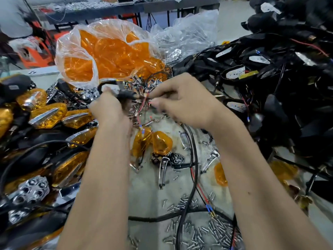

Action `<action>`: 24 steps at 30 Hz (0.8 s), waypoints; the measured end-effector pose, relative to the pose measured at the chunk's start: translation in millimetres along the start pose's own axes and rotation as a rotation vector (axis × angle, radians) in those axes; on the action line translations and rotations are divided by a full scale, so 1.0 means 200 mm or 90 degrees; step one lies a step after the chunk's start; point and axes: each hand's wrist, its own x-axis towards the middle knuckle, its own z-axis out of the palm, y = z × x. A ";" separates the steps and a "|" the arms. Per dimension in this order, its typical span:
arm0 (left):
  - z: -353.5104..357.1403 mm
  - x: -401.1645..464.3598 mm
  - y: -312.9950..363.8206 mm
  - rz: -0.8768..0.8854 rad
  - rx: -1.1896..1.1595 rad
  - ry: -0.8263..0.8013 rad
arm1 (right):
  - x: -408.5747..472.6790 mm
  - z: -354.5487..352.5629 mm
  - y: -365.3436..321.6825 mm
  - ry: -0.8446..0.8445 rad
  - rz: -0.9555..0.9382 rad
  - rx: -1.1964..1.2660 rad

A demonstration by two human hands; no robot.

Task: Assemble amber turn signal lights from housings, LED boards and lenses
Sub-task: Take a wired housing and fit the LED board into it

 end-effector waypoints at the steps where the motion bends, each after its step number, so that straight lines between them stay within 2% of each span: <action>1: -0.03 0.03 0.04 0.000 -0.011 -0.001 | -0.01 0.02 -0.02 -0.086 0.010 0.073; 4: -0.11 0.10 0.15 -0.028 -0.090 -0.006 | -0.06 -0.02 -0.03 -0.295 0.067 0.143; 6: -0.17 0.11 0.20 -0.060 -0.078 -0.009 | -0.08 -0.07 0.00 -0.348 0.095 0.101; 8: -0.22 0.10 0.22 -0.089 0.040 -0.052 | -0.08 -0.09 0.04 -0.296 0.130 0.064; 10: -0.26 0.06 0.20 -0.118 0.141 -0.134 | -0.05 -0.07 0.08 -0.156 0.150 -0.001; 12: -0.29 0.01 0.16 -0.147 0.194 -0.202 | -0.01 -0.03 0.12 -0.038 0.128 -0.146; 14: -0.32 -0.05 0.11 -0.159 0.256 -0.229 | -0.01 0.00 0.16 -0.051 0.127 -0.267; 16: -0.36 -0.10 0.06 -0.166 0.296 -0.232 | -0.02 0.02 0.18 -0.108 0.142 -0.310; 18: -0.39 -0.14 0.03 -0.148 0.267 -0.236 | -0.03 0.04 0.18 -0.118 0.141 -0.333; 21: -0.40 -0.16 0.01 -0.076 0.207 -0.251 | -0.02 0.06 0.18 -0.077 0.159 -0.310; 24: -0.40 -0.17 -0.01 -0.058 0.229 -0.303 | -0.01 0.09 0.16 -0.004 0.135 -0.251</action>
